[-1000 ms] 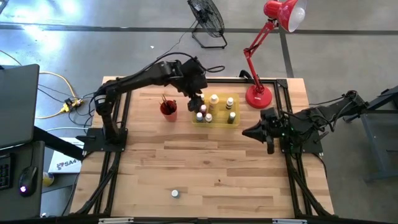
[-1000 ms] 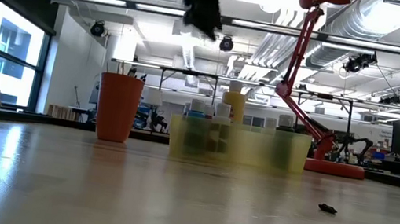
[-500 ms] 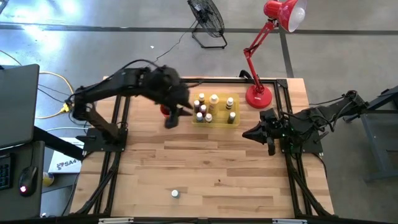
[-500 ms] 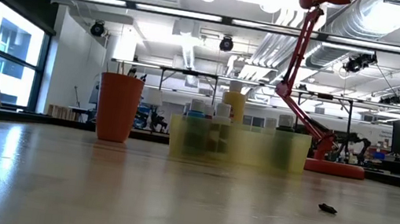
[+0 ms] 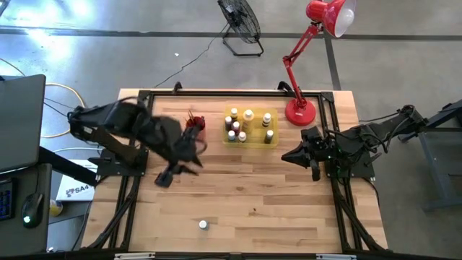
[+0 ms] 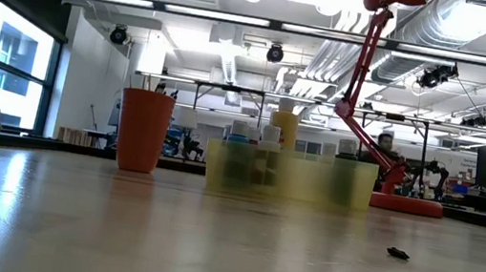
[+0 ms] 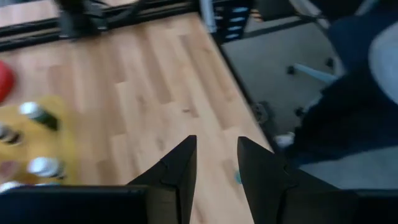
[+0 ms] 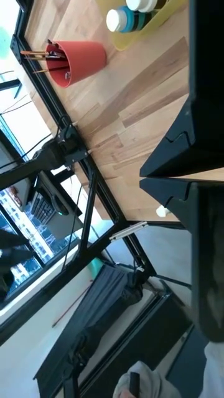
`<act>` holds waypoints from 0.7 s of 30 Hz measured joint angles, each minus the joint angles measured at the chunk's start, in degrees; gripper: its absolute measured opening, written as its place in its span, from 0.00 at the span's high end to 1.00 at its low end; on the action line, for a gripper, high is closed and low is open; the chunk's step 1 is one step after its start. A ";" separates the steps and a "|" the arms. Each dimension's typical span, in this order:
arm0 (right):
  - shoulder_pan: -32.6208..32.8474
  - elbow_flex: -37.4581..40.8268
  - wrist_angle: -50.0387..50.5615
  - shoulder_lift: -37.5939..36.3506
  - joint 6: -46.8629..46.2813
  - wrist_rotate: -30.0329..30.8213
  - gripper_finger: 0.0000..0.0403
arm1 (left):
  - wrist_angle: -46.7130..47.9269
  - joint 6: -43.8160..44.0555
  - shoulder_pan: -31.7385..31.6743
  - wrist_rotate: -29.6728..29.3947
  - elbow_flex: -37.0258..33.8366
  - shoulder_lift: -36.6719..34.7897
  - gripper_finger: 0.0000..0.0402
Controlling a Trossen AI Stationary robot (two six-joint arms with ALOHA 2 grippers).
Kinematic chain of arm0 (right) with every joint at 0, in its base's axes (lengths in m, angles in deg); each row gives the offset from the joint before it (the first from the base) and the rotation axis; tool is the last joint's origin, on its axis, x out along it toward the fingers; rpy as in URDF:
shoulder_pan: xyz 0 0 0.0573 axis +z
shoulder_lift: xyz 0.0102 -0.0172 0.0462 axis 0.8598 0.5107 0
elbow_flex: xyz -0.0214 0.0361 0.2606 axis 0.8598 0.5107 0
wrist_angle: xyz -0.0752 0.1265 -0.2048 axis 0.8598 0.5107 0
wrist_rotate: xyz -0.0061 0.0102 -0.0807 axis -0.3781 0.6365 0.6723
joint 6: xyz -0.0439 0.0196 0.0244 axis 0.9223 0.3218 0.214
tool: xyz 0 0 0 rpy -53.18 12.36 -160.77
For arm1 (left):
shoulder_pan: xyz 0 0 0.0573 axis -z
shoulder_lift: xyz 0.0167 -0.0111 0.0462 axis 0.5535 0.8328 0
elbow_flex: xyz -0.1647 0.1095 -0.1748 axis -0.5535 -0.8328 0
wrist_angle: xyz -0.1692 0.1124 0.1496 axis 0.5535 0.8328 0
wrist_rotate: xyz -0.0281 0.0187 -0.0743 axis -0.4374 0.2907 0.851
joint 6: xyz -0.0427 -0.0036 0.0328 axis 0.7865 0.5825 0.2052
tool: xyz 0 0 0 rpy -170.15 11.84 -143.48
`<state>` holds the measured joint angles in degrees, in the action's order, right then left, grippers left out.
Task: Pick & Place Paint Supplies
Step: Put the light blue paint bottle into the yellow bin
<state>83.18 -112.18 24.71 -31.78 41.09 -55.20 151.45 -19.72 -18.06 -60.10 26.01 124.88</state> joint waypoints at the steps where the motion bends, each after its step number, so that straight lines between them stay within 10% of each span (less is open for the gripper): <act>1: 0.01 0.00 0.00 0.00 0.01 0.00 0.99 | 0.00 0.93 1.42 -0.06 0.00 0.17 0.72; 13: -0.01 0.00 -0.22 0.00 -0.15 0.11 0.99 | 0.94 2.67 11.96 0.54 -0.02 4.99 0.72; 21: -0.01 0.00 -0.22 0.00 -1.53 2.72 0.99 | 2.99 -4.84 12.34 10.99 -0.02 11.18 0.72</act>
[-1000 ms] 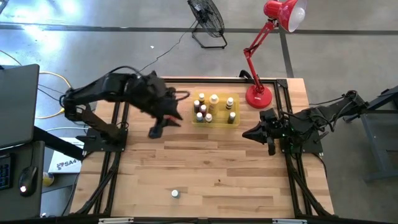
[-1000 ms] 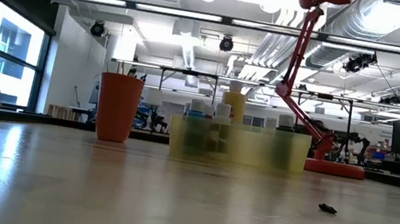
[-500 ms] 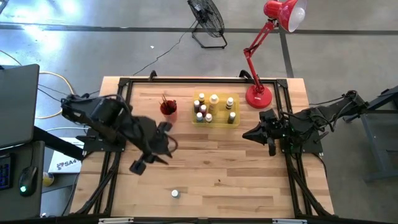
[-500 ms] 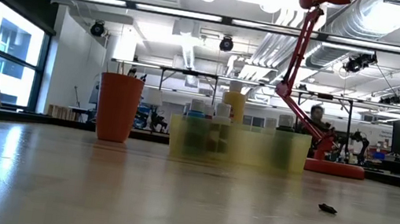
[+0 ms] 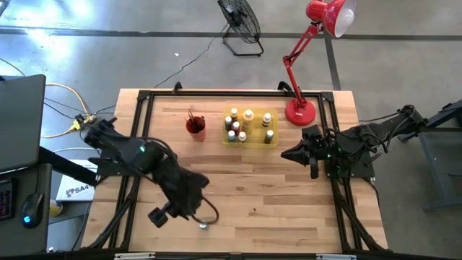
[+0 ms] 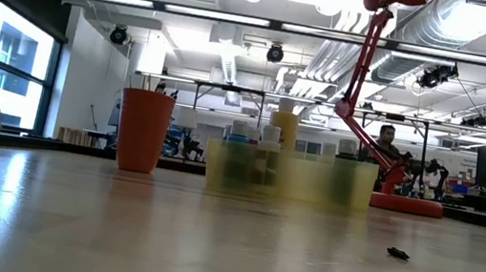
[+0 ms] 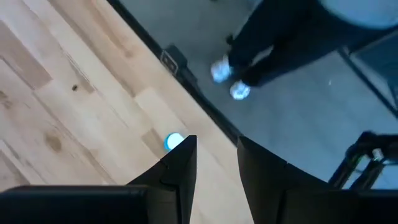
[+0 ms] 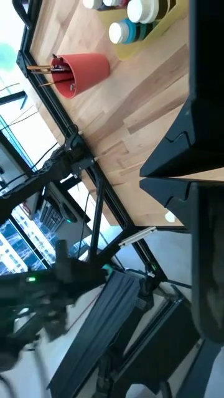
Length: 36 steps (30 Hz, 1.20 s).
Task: Pick & Place Paint Supplies
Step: Put the light blue paint bottle into the yellow bin
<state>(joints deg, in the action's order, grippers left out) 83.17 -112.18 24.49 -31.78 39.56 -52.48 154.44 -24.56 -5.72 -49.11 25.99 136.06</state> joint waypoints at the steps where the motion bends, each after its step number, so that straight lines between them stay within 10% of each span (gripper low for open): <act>1: 0.00 0.00 0.00 0.00 -0.04 0.01 0.99 | 0.25 -0.58 0.09 -0.11 -0.02 0.68 0.72; 10: 0.00 0.00 1.21 0.00 -0.09 -4.98 0.99 | 4.29 -1.66 0.64 -7.74 -0.04 4.91 0.70; 22: 0.00 0.00 2.73 0.02 -0.13 -7.55 0.99 | 9.41 0.15 2.77 -9.51 -0.02 11.27 0.43; 36: 0.02 0.00 2.67 0.67 -0.17 -7.41 0.99 | 3.84 -5.44 8.99 -16.62 -6.04 15.35 0.42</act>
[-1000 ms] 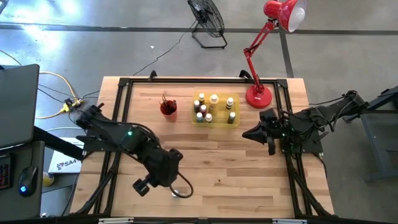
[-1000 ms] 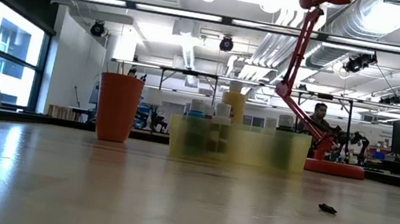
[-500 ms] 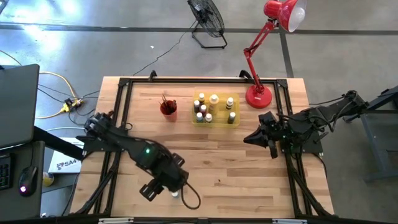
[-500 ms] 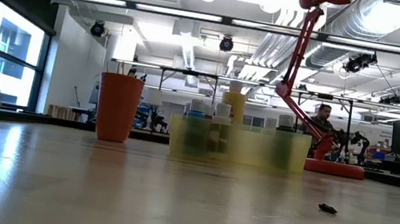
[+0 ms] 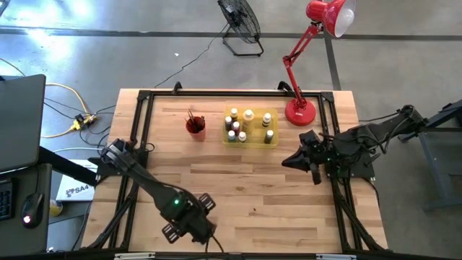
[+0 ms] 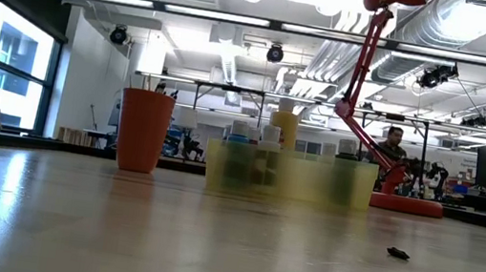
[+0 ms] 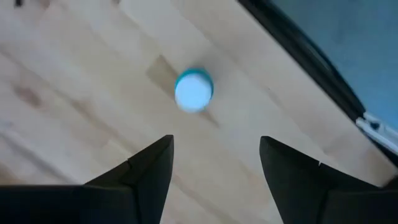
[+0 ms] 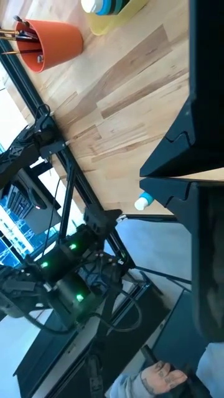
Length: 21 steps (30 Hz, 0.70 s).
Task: Pick & Place Paint Supplies
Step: Put the light blue paint bottle into the yellow bin
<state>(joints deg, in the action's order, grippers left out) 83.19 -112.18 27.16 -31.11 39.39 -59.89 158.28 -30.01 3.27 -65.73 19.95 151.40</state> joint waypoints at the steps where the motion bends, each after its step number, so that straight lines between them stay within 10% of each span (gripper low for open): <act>1: -0.02 0.00 -0.01 0.13 -0.08 0.00 0.99 | -1.66 0.13 0.01 0.04 -0.96 0.00 0.42; 21: -0.02 0.00 0.00 3.20 -1.36 -1.75 0.99 | -15.34 3.40 -0.13 -0.82 -10.66 -0.04 0.42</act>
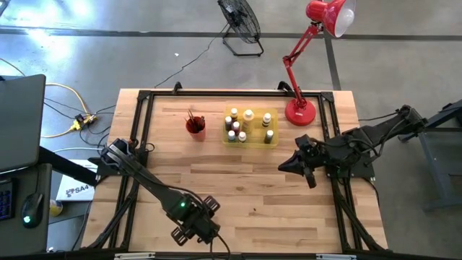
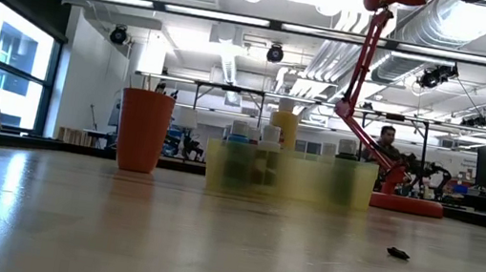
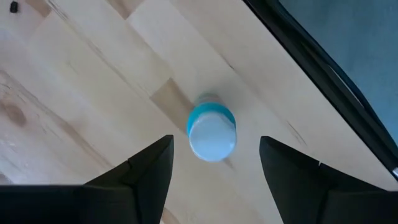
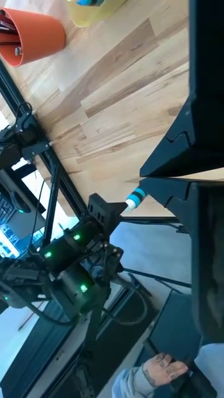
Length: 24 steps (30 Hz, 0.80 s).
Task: Pick & Place Paint Supplies
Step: Put the light blue paint bottle into the yellow bin
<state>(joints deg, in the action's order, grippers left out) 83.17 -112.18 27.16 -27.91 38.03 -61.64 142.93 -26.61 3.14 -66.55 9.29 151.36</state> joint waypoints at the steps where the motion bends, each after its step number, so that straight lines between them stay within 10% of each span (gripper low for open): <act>1: 0.00 0.00 0.00 0.00 0.00 0.00 0.99 | -0.79 0.04 0.00 -0.02 -0.53 0.00 0.42; 24: 0.00 0.00 0.00 0.00 0.26 0.01 0.99 | -7.95 4.70 -0.02 -0.02 -6.47 0.00 0.42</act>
<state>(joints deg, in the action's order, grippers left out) 83.17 -112.18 27.16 -27.91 38.29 -61.64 134.98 -21.91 3.12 -66.57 2.82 151.36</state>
